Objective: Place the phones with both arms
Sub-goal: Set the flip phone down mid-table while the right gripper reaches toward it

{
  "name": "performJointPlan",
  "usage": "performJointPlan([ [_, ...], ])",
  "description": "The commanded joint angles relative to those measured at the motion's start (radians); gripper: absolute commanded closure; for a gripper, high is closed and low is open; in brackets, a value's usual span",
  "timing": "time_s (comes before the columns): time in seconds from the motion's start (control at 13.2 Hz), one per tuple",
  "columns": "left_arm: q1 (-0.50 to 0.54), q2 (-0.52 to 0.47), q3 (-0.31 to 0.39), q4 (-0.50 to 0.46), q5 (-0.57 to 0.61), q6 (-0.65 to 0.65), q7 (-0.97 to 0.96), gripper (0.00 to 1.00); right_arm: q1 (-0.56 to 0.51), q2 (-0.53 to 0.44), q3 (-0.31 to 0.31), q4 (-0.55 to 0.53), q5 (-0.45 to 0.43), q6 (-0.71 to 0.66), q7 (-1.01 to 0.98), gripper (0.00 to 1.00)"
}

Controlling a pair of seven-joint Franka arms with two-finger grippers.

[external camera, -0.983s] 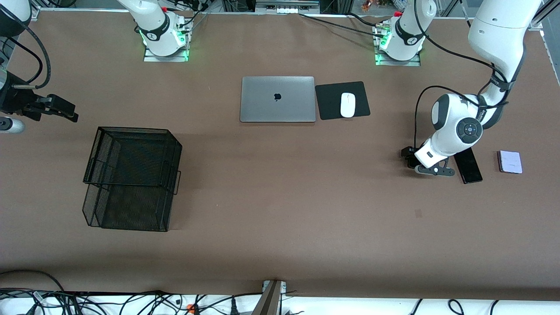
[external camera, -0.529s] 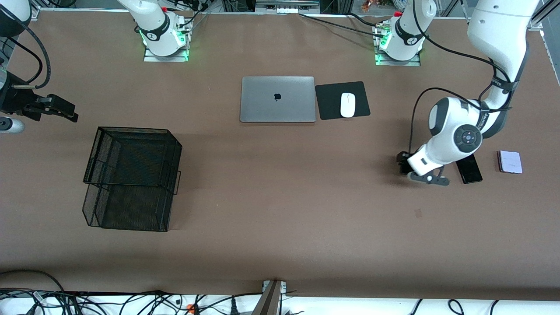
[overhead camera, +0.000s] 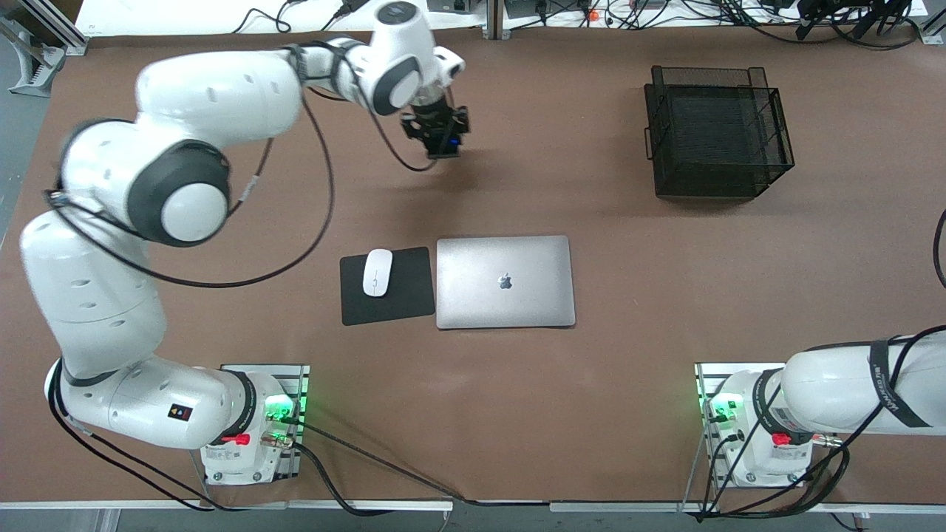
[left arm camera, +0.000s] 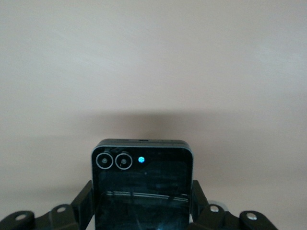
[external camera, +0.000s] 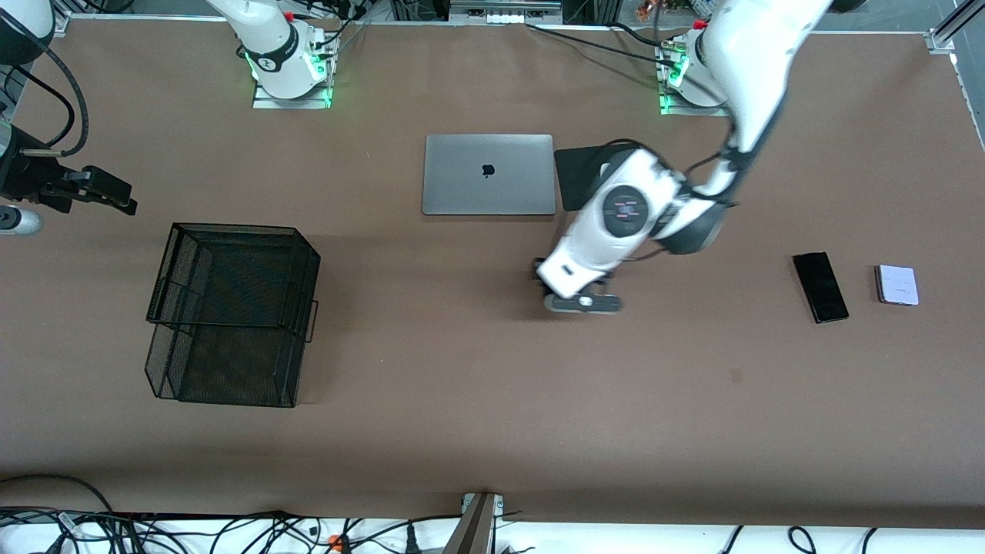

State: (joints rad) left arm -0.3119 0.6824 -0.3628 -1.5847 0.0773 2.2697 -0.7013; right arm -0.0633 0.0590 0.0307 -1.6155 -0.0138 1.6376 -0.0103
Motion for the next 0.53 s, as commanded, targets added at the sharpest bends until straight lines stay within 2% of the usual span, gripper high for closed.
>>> performJointPlan([
  [0.0,-0.114,0.161,0.030,0.146,-0.004,0.072,-0.118,0.53,-0.012,-0.005,0.011,-0.001,-0.002,0.005,0.001,0.00],
  [0.08,-0.122,0.193,0.030,0.144,-0.010,0.147,-0.139,0.40,-0.012,-0.005,0.011,-0.001,0.000,0.005,0.001,0.00],
  [0.15,-0.137,0.210,0.030,0.140,-0.001,0.192,-0.179,0.09,-0.012,-0.005,0.011,-0.001,-0.002,0.002,0.001,0.00],
  [0.23,-0.148,0.209,0.031,0.137,0.004,0.200,-0.191,0.00,-0.012,-0.004,0.011,-0.001,-0.002,0.004,0.001,0.00],
  [0.38,-0.109,0.152,0.031,0.103,0.006,0.150,-0.185,0.00,-0.010,-0.002,0.011,-0.001,-0.002,0.004,-0.005,0.00],
  [0.45,-0.092,0.117,0.033,0.100,0.007,0.063,-0.184,0.00,-0.010,0.002,0.011,-0.003,-0.002,0.004,-0.010,0.00],
])
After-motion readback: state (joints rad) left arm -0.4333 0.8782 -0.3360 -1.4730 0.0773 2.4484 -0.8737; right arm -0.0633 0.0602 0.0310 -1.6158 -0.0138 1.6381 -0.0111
